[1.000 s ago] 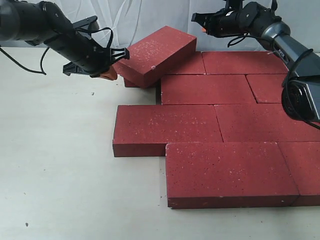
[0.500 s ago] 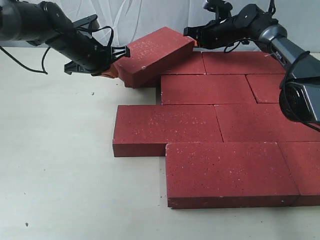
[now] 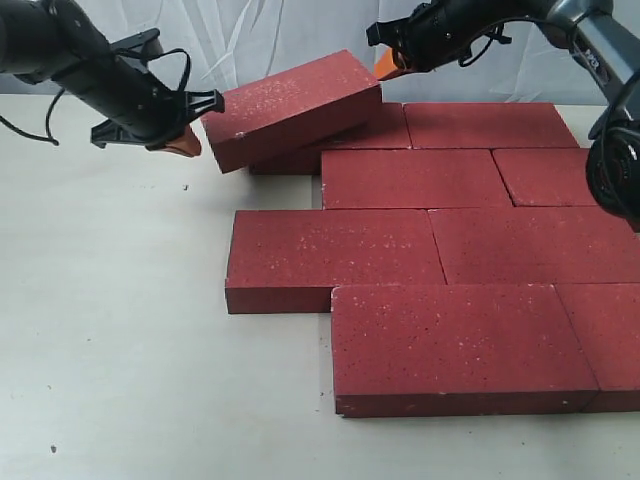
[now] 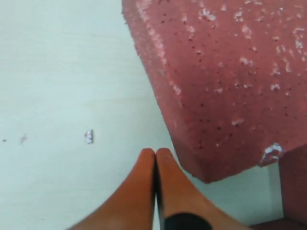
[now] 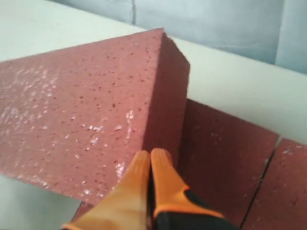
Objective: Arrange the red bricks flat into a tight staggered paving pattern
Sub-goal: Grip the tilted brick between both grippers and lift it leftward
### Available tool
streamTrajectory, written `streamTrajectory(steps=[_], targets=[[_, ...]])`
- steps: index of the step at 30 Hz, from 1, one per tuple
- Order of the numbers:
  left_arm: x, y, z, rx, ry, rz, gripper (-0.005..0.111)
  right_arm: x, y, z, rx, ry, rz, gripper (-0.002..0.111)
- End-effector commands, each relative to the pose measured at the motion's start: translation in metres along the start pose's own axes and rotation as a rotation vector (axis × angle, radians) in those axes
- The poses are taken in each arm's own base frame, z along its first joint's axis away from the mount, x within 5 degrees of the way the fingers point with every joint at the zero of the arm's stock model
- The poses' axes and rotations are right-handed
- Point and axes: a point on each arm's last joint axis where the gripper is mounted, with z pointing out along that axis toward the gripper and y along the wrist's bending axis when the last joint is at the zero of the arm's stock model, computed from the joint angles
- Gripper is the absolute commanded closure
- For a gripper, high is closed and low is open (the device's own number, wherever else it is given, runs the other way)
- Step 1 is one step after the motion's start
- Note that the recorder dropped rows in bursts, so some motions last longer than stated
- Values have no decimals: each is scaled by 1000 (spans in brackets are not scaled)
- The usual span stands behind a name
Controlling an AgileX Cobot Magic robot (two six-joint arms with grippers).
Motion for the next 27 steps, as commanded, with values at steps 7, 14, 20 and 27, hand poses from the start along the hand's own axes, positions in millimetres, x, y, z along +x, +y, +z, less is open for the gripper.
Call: streamTrajectory(steps=[7, 14, 20, 27], targets=[[-12, 20, -64, -96, 11, 96, 107, -13, 70, -21, -49, 50, -137, 109], [-12, 37, -77, -121, 60, 66, 107, -11, 94, -16, 151, 109, -123, 109], [-13, 36, -69, -78, 25, 16, 107, -12, 57, -21, 240, 71, 6, 109], [-22, 37, -38, 52, -84, -58, 107, -5, 3, -17, 319, 32, 91, 109]])
